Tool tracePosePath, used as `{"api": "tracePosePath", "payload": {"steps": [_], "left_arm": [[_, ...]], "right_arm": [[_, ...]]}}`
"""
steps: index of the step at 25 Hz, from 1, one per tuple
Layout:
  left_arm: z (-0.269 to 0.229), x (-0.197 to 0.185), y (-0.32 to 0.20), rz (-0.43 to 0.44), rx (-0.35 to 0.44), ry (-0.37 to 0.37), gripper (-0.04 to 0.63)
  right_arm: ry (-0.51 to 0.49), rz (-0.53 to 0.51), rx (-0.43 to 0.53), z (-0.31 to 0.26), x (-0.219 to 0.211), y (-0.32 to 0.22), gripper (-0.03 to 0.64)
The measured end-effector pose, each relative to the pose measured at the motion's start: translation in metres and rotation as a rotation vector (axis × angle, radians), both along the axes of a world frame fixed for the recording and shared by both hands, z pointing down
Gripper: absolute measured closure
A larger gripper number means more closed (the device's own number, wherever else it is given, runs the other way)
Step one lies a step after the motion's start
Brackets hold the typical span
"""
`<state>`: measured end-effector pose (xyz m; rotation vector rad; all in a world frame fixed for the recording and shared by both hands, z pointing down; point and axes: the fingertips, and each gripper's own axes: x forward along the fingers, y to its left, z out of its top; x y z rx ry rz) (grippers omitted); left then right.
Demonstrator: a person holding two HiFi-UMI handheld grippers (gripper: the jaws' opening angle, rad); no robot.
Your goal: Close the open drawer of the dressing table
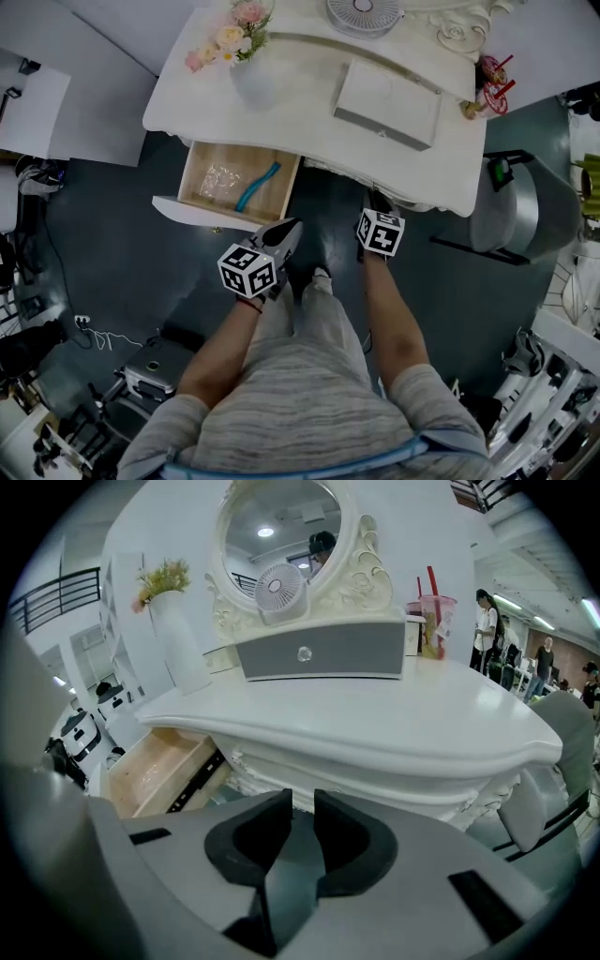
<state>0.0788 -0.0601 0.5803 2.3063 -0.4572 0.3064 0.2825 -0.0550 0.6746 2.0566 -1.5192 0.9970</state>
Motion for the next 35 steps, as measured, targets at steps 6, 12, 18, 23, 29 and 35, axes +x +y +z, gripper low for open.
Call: {"api": "tracePosePath", "payload": {"steps": [6, 12, 18, 23, 29, 35], "left_arm": [[-0.008, -0.01, -0.001, -0.031, 0.018, 0.011, 0.578], [-0.013, -0.026, 0.0, -0.069, 0.03, 0.008, 0.578], [-0.013, -0.047, 0.004, -0.119, 0.032, 0.004, 0.578], [-0.015, -0.068, 0.006, -0.165, 0.035, 0.003, 0.578], [-0.012, -0.098, 0.011, -0.217, 0.03, -0.006, 0.578], [-0.004, -0.125, 0.013, -0.264, 0.02, -0.029, 0.578]], "right_arm": [[-0.051, -0.076, 0.072, -0.029, -0.032, -0.003, 0.546], [-0.107, -0.145, 0.131, -0.057, -0.063, -0.007, 0.546], [-0.125, -0.214, 0.15, -0.074, -0.09, -0.006, 0.563], [-0.147, -0.243, 0.16, -0.083, -0.11, 0.001, 0.58], [-0.186, -0.292, 0.149, -0.088, -0.14, 0.009, 0.593], [-0.208, -0.352, 0.141, -0.09, -0.17, 0.012, 0.597]]}}
